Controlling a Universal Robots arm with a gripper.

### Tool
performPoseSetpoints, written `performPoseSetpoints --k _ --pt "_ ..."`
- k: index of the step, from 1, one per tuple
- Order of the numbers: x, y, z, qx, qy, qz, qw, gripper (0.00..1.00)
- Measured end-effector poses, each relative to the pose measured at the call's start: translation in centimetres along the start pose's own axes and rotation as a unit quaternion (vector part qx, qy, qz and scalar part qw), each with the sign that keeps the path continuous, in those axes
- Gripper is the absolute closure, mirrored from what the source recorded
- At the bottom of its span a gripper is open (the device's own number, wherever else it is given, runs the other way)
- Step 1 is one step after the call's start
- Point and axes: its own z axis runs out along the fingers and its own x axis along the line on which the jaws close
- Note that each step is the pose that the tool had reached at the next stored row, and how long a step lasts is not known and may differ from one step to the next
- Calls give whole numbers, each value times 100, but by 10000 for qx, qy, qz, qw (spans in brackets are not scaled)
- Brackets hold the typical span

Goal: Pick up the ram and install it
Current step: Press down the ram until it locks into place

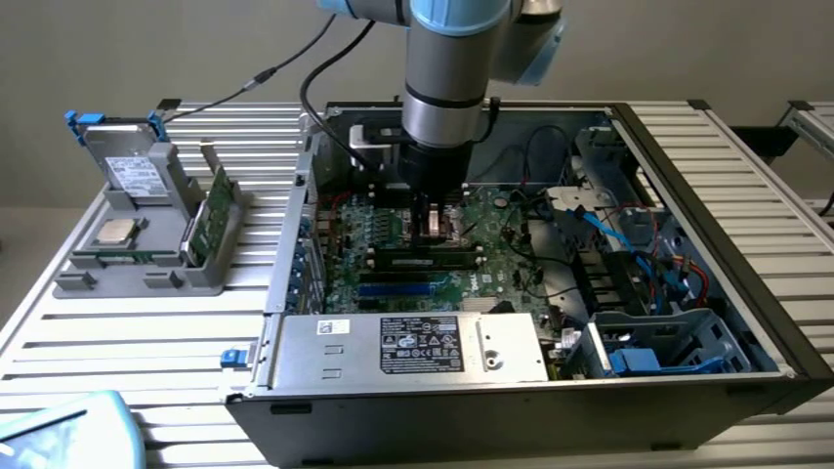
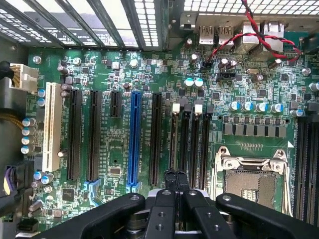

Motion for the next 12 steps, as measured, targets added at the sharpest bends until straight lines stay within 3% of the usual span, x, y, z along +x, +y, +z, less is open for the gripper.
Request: performPoseSetpoints --k 6,12 --pt "-3 1 40 2 -3 -1 10000 89" --pt "7 14 -113 -8 -46 -3 10000 89"
